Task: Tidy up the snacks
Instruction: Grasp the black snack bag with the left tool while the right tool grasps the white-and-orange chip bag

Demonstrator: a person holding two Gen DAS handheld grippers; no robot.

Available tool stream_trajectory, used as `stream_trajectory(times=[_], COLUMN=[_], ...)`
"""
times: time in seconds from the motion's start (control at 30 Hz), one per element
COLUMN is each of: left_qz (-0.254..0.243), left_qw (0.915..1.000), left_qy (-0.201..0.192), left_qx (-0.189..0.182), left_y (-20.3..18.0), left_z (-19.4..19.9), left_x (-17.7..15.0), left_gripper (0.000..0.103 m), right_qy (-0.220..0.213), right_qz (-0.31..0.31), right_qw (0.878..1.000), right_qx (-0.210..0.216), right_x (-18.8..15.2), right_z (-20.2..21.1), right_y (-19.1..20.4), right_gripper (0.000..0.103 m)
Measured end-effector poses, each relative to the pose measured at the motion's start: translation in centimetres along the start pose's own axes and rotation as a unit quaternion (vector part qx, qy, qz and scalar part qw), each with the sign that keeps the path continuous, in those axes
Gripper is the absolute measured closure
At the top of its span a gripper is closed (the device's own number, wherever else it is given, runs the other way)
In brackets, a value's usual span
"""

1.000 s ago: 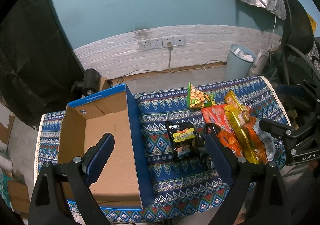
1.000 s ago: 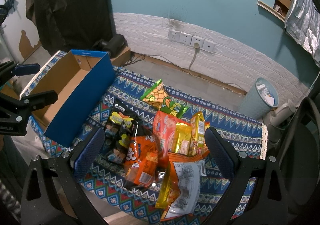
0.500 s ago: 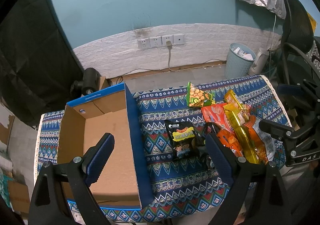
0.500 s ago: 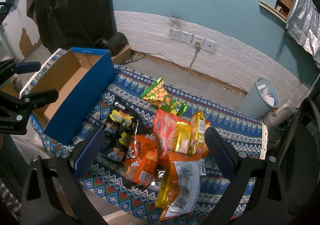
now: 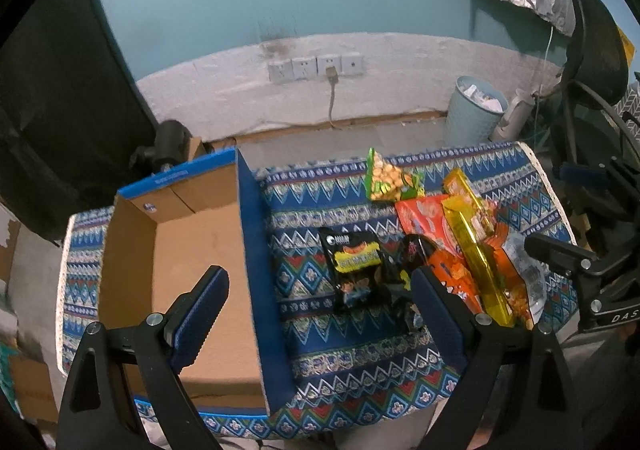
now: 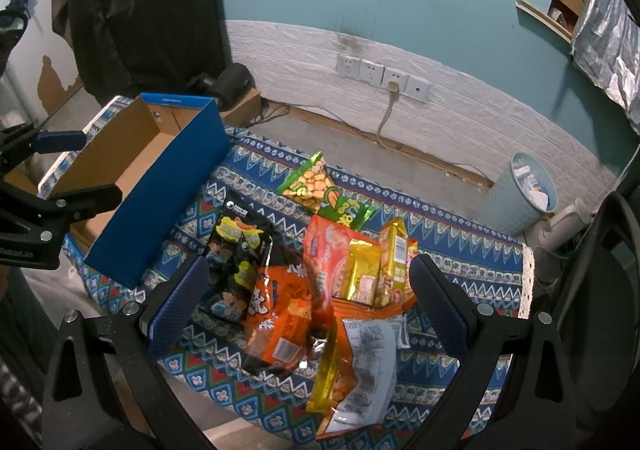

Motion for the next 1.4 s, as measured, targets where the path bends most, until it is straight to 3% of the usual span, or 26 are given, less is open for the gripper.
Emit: stream_trajectory(times=[0.53,1.1,1.33,1.4], left_qz=[0.013,0.016,0.044,0.045], left_qw=[0.9912,0.9861,0.9823,0.9819], left_qy=[0.124,0.160,0.169,0.170], left_qx=[-0.045,-0.041,-0.067,-0.070], left_y=[-3.7,-5.7,-5.6,-5.6], left_z=[-8.6,-13.6,-15.7,-16.3], left_x=[-2.8,-2.9,-2.7,-2.5], left_gripper=[0.009,0.009,0.009,0.013], right_qy=[0.051,0.150,0.182,0.190], right_qz=[-0.018,-0.065,-0.075,-0.073], right_qw=[0.998,0.985,0.980,0.978], right_qx=[-0.035,-0.053,-0.041,-0.042], right_x=[-2.7,-7.9,-9.1,-9.4], right_z=[-2.6,-7.6,-9.7,-10.4], right_y=[-4.2,-9.5,-9.7,-9.6], right_gripper=[0.004,0.005,0.005,0.010])
Point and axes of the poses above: each gripper's, at about its wrist camera, not at the fingertips, and z roughly against the way its jaws point, y to its left, x to its top, the point moved 4 cm from there along -z, roughly the way its jaws point, and after that the axes turned 11 degrees about -z, right-handed, at the moved point
